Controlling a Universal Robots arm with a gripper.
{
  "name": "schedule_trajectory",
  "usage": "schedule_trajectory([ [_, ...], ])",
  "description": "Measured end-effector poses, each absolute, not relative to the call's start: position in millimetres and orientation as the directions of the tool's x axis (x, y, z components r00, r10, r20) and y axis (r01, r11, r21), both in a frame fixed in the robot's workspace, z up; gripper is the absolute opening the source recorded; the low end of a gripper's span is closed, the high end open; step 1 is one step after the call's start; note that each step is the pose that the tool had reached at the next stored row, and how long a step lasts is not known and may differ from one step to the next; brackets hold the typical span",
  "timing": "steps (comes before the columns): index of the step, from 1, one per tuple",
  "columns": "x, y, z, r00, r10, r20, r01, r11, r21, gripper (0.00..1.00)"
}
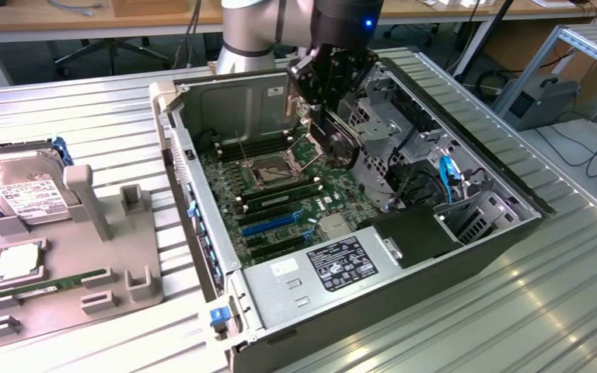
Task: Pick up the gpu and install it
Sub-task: 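Insert the gpu into the slot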
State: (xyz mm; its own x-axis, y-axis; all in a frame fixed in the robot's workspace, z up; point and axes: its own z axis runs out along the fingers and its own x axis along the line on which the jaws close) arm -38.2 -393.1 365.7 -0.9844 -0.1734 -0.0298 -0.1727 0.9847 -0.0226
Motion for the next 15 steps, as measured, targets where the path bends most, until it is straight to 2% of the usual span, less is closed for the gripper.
schedule_trajectory([
  [15, -38.2, -393.1, 365.7, -0.950, -0.311, -0.030, -0.311, 0.950, -0.023, 0.27],
])
